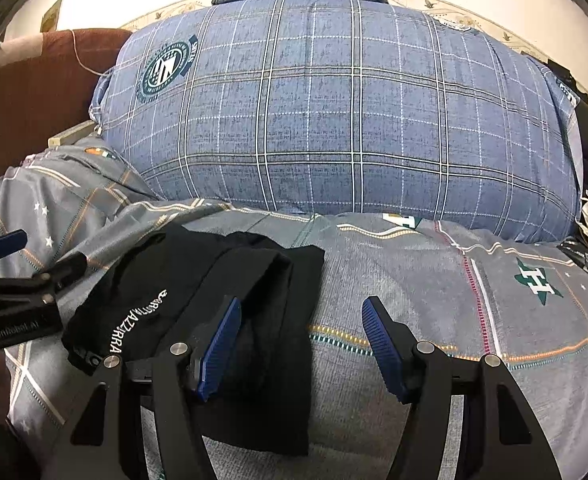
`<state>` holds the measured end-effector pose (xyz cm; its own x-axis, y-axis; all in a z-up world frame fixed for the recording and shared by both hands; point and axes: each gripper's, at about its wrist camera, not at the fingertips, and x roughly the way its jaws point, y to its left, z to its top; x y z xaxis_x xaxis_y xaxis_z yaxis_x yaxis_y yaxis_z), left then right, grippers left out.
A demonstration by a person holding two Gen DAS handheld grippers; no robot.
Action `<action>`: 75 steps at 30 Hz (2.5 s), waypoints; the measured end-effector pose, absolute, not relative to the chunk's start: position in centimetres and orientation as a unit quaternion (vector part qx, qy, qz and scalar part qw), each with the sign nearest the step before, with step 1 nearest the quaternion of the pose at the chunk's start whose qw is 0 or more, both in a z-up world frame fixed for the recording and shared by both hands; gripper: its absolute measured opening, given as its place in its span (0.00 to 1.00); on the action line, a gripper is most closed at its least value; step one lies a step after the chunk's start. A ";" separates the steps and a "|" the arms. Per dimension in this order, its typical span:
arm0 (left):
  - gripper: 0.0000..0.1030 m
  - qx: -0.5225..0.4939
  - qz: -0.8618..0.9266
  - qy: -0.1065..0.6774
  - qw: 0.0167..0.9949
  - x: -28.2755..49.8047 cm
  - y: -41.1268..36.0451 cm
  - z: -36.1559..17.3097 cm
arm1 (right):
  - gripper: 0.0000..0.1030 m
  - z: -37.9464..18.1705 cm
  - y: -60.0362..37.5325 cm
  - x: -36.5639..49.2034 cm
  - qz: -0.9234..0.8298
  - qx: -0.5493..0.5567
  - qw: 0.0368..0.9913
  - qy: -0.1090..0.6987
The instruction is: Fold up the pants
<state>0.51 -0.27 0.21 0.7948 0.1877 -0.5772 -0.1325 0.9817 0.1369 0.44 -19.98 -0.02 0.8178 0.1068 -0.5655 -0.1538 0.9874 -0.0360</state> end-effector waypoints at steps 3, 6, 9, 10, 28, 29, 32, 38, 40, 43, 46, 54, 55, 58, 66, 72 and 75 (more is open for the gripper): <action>1.00 0.047 0.081 0.325 0.941 1.0 -0.3 -0.3 | 0.63 0.0 -20.0 0.5 0.068 -0.039 0.952 0.295; 1.00 0.050 0.078 0.333 0.938 1.1 -0.5 -0.6 | 0.63 -0.3 -19.8 0.6 0.069 -0.043 0.951 0.299; 1.00 0.054 0.077 0.332 0.939 1.1 -0.6 -0.6 | 0.63 -0.4 -19.7 0.6 0.070 -0.047 0.950 0.301; 1.00 0.054 0.077 0.332 0.938 1.1 -0.6 -0.7 | 0.63 -0.5 -19.6 0.6 0.071 -0.049 0.950 0.302; 1.00 0.054 0.074 0.336 0.937 1.2 -0.7 -0.7 | 0.63 -0.6 -19.2 0.6 0.069 -0.060 0.949 0.303; 1.00 0.054 0.074 0.335 0.938 1.2 -0.7 -0.7 | 0.63 -0.6 -19.2 0.6 0.069 -0.060 0.949 0.303; 1.00 0.053 0.074 0.334 0.938 1.1 -0.7 -0.6 | 0.63 -0.6 -19.2 0.6 0.068 -0.061 0.949 0.302; 1.00 0.054 0.072 0.334 0.938 1.2 -0.7 -0.6 | 0.63 -0.6 -19.1 0.5 0.068 -0.063 0.949 0.301; 1.00 0.055 0.073 0.332 0.939 1.1 -0.8 -0.6 | 0.63 -0.6 -19.1 0.5 0.068 -0.063 0.949 0.301; 1.00 0.056 0.072 0.330 0.939 1.0 -0.9 -0.5 | 0.63 -0.6 -19.0 0.4 0.067 -0.065 0.949 0.299; 1.00 0.057 0.069 0.329 0.940 0.9 -1.1 -0.5 | 0.63 -0.6 -19.0 0.4 0.067 -0.065 0.950 0.298; 1.00 0.062 0.066 0.328 0.940 0.8 -1.2 -0.6 | 0.63 -0.6 -19.0 0.4 0.067 -0.067 0.950 0.297; 1.00 0.062 0.066 0.328 0.940 0.8 -1.2 -0.6 | 0.63 -0.6 -19.0 0.4 0.067 -0.068 0.950 0.297; 1.00 0.063 0.066 0.328 0.940 0.7 -1.3 -0.6 | 0.63 -0.6 -19.0 0.4 0.067 -0.067 0.950 0.298; 1.00 0.068 0.062 0.326 0.941 0.6 -1.5 -0.6 | 0.63 -0.6 -19.0 0.3 0.067 -0.068 0.950 0.297; 1.00 0.072 0.060 0.324 0.941 0.6 -1.7 -0.6 | 0.63 -0.6 -19.0 0.3 0.067 -0.068 0.950 0.297; 1.00 0.074 0.058 0.324 0.941 0.5 -1.8 -0.6 | 0.63 -0.6 -19.0 0.3 0.067 -0.069 0.950 0.297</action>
<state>0.55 -1.84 -0.61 0.7833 0.1571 -0.6015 -0.0610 0.9823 0.1771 0.31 -18.97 -0.57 0.8147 0.0869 -0.5734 -0.1683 0.9816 -0.0904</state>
